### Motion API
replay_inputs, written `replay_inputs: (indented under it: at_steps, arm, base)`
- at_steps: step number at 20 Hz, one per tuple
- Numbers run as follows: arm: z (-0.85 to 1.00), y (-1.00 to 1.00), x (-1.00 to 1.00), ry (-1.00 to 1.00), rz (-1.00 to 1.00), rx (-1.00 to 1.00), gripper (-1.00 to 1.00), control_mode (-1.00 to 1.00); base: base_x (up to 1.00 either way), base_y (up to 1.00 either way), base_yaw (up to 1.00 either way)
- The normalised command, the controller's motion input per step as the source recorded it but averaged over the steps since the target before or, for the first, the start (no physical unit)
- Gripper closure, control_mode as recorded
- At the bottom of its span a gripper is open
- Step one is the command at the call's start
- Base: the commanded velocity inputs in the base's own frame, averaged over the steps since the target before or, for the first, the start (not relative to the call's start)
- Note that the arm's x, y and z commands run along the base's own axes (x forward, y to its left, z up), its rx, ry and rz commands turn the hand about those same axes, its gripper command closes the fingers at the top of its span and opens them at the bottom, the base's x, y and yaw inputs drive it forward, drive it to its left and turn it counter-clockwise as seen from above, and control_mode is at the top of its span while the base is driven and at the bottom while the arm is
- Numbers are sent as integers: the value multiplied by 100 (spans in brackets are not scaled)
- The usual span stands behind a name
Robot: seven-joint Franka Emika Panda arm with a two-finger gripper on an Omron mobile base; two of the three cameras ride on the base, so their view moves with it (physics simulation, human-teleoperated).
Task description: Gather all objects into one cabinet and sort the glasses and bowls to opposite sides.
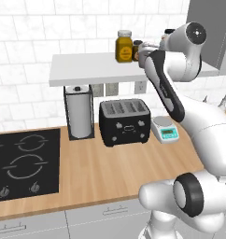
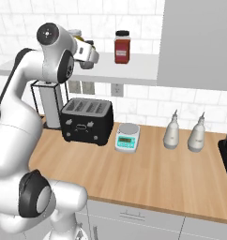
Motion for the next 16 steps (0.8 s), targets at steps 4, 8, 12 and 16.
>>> replay_inputs:
  at_steps: [4,8,12,16]
  arm:
    - [-9,0,21,0,0,0,-100,-100]
    - [-7,0,24,0,0,0,-100,-100]
    - [-8,0,27,0,0,1,-100,-100]
    - [-7,0,29,0,0,2,-100,-100]
  base:
    - [0,0,0]
    - [0,0,0]
    - [0,0,0]
    - [0,0,0]
